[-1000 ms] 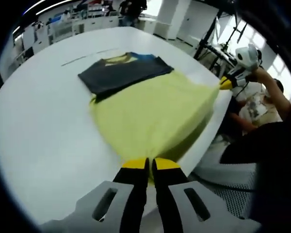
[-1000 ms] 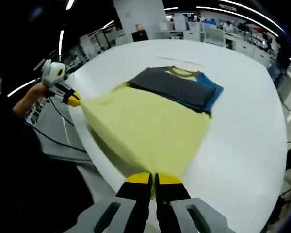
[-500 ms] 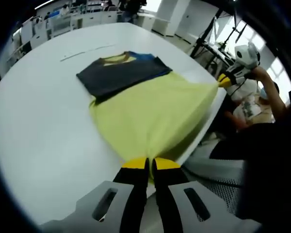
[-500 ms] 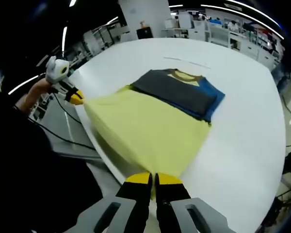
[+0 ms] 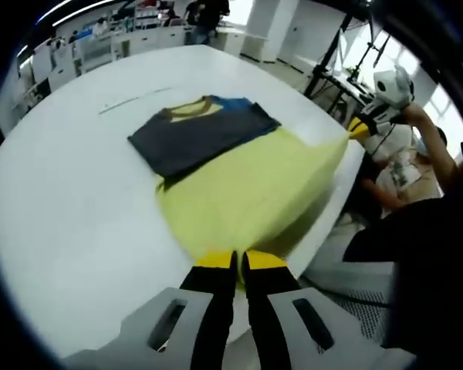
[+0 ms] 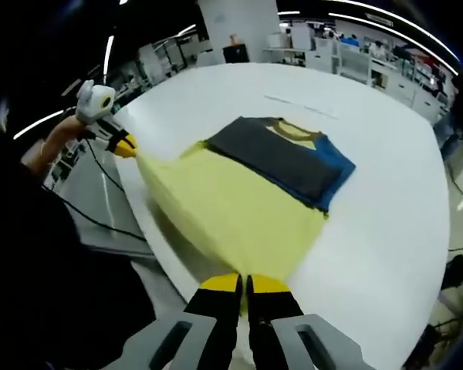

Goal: Fold the garment on the visible template until the final outline fits inside the template.

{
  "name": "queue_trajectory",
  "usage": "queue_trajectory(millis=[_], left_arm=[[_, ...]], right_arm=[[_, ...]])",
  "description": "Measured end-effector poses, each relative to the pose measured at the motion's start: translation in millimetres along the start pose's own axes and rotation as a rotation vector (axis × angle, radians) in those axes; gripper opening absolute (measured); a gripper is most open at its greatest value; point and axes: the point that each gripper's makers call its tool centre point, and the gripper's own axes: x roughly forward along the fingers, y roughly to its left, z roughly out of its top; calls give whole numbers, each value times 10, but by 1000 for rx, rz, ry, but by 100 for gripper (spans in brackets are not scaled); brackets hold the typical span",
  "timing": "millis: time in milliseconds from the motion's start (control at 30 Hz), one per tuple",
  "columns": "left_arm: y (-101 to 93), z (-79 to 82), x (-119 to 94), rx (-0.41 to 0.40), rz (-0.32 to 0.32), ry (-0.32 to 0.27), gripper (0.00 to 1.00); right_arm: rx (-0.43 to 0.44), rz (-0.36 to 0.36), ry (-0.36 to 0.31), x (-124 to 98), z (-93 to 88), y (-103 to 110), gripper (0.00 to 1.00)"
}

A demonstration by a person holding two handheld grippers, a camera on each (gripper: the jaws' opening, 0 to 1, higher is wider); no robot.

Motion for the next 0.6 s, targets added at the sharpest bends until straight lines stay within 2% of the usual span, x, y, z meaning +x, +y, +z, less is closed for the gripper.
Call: queue_trajectory(millis=[133,400,467,600], left_arm=[[69,102,17,5,9,-21,1],[247,386,28,70,48,-73,1],[315,498,27,97,78,-98,1],[385,686,40,126,95,-136,1]], right_arm=[[-18,-21,-16,11,109,-95,0],[-62,-79,-49,34,357,-306,0],[-74,-97,-57,33,421,-356,0],[-110,-144,-57,36,554,-496,0]])
